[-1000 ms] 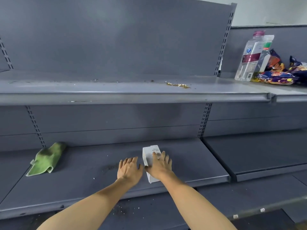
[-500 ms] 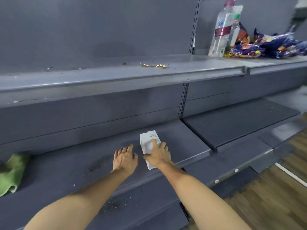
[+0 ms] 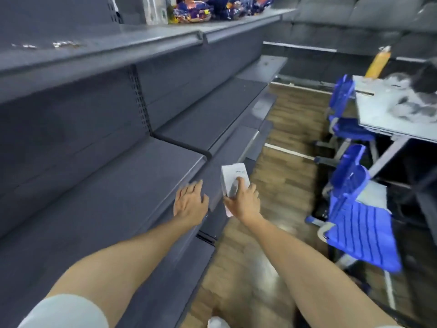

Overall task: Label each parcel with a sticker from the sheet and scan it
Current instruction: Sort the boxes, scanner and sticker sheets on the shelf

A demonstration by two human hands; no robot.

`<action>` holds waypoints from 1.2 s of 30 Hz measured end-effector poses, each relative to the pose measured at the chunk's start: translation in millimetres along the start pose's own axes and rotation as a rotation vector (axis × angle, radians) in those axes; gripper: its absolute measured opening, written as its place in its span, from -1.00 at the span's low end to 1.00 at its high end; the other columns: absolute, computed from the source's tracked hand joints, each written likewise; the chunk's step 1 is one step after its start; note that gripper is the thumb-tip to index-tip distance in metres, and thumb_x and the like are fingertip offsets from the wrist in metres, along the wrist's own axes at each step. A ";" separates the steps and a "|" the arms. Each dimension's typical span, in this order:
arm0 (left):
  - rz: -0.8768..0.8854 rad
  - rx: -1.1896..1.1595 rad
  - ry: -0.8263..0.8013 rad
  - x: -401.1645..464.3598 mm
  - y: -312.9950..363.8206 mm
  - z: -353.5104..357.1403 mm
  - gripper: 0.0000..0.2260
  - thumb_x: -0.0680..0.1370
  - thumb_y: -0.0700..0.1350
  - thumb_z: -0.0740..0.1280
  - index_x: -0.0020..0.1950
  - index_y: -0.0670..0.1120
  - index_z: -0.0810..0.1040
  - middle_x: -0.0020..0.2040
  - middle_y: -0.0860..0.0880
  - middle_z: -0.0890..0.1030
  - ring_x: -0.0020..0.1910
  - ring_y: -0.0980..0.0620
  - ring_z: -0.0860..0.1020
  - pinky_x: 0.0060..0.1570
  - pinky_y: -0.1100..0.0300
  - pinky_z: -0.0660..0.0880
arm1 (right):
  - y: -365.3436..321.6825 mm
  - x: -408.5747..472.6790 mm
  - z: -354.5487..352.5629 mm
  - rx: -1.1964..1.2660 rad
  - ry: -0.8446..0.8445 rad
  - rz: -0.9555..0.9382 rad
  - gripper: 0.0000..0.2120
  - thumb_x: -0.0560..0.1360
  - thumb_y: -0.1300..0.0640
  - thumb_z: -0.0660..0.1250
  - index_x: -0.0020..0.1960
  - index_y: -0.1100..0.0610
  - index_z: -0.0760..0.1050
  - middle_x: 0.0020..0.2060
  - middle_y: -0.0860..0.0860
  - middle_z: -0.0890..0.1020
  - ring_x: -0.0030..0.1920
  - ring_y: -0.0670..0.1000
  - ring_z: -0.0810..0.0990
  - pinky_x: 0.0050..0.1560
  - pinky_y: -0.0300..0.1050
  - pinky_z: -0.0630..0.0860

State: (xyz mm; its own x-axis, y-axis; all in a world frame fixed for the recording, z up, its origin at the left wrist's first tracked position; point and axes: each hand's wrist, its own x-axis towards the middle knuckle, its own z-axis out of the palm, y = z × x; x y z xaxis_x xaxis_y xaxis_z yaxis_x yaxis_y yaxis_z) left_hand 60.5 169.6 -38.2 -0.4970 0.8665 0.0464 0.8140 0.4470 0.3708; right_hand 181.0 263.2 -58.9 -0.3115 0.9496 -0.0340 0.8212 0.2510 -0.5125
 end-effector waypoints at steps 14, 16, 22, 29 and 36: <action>0.383 -0.006 -0.329 -24.3 126.3 136.0 -0.53 0.61 -0.09 0.10 0.54 -0.07 0.17 0.52 -0.05 0.23 0.51 -0.01 0.13 0.50 0.12 -0.09 | 209.6 -103.5 -6.1 0.021 -0.016 0.623 -0.29 0.37 -0.11 0.34 0.41 -0.02 0.09 0.23 0.18 0.30 0.17 0.22 0.39 0.20 0.06 0.39; 0.453 0.017 -0.362 -16.2 146.1 149.2 -0.53 0.61 -0.10 0.12 0.53 -0.10 0.19 0.51 -0.07 0.26 0.49 -0.03 0.16 0.48 0.12 -0.05 | 229.0 -101.3 -6.5 0.038 -0.025 0.671 -0.27 0.38 -0.13 0.33 0.42 -0.02 0.06 0.24 0.17 0.28 0.19 0.21 0.36 0.20 0.05 0.36; 0.633 0.074 -0.415 20.4 211.8 187.0 -0.53 0.60 -0.08 0.11 0.52 -0.11 0.20 0.48 -0.07 0.30 0.49 -0.03 0.17 0.47 0.10 -0.09 | 278.0 -59.5 -14.6 0.082 0.036 0.774 -0.25 0.37 -0.15 0.33 0.43 -0.04 0.04 0.23 0.15 0.28 0.19 0.21 0.37 0.19 0.07 0.35; 0.793 0.110 -0.397 80.2 306.6 221.9 -0.52 0.59 -0.05 0.12 0.51 -0.12 0.21 0.46 -0.07 0.33 0.46 -0.04 0.21 0.46 0.09 -0.09 | 344.2 5.9 -45.6 0.109 0.159 0.891 -0.22 0.37 -0.24 0.33 0.44 -0.03 0.06 0.23 0.17 0.31 0.17 0.20 0.39 0.15 0.07 0.39; 0.963 -0.005 -0.405 117.2 402.6 243.8 -0.54 0.60 -0.07 0.13 0.50 -0.13 0.25 0.46 -0.06 0.35 0.45 -0.02 0.24 0.41 0.18 0.02 | 404.4 40.3 -90.1 0.095 0.273 1.042 -0.23 0.34 -0.24 0.33 0.42 -0.02 0.09 0.20 0.19 0.35 0.15 0.24 0.42 0.12 0.09 0.41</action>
State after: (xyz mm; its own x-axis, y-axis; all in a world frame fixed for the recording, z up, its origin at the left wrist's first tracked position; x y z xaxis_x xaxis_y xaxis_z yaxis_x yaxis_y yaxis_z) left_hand 403.2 505.3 -109.6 0.5000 0.8660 0.0101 0.8109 -0.4722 0.3457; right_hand 543.7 419.9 -190.2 0.6455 0.7003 -0.3050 0.5766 -0.7086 -0.4067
